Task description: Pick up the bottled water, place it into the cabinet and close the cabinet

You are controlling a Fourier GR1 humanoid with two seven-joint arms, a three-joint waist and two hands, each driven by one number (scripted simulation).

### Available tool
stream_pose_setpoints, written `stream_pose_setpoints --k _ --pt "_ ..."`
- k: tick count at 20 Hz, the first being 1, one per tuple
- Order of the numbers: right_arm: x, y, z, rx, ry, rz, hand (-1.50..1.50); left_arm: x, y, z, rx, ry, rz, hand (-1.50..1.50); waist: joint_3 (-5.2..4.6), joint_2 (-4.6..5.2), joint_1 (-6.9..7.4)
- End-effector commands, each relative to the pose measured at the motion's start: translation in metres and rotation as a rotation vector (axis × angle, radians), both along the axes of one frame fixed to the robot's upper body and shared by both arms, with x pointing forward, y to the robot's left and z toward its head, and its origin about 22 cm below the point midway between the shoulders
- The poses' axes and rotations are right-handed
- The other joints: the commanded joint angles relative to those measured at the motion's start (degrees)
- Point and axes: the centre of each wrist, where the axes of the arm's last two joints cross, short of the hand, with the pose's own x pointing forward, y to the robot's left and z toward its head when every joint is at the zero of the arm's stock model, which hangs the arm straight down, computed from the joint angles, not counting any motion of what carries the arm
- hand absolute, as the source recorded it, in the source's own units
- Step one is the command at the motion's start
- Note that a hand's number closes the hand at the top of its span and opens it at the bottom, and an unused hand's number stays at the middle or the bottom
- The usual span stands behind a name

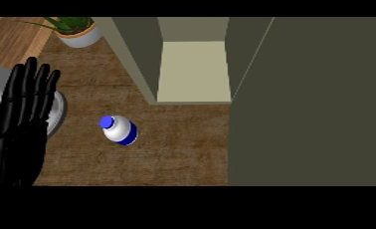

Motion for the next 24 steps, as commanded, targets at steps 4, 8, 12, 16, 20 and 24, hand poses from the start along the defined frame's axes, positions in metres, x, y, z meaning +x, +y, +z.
stream_pose_setpoints --k 4,8,12,16,20,24 --pt "-0.02 -0.002 0.003 0.028 -0.009 0.02 -1.5 -0.008 -0.015 0.006 -0.035 -0.071 0.319 -1.5 0.05 -0.23 0.28" --pt "-0.028 0.029 0.002 0.096 0.073 0.26 -1.5 -0.007 -0.014 -0.005 -0.275 0.036 0.531 -1.5 -0.07 -0.26 0.8" --pt "-0.059 0.034 0.009 0.112 0.125 0.274 -1.5 -0.03 -0.051 0.011 -0.336 0.04 0.556 -1.5 0.08 -0.44 0.0" --pt "-0.069 0.037 0.033 0.113 0.11 0.283 -1.5 -0.053 -0.073 0.026 -0.34 0.032 0.588 -1.5 0.08 -0.23 0.47" --pt "-0.084 0.049 0.045 0.105 0.12 0.269 -1.5 -0.077 -0.09 0.03 -0.332 0.043 0.602 -1.5 0.04 -0.24 0.71" --pt "-0.098 0.057 0.052 0.108 0.12 0.269 -1.5 -0.086 -0.094 0.034 -0.331 0.061 0.615 -1.5 0.03 -0.26 0.62"
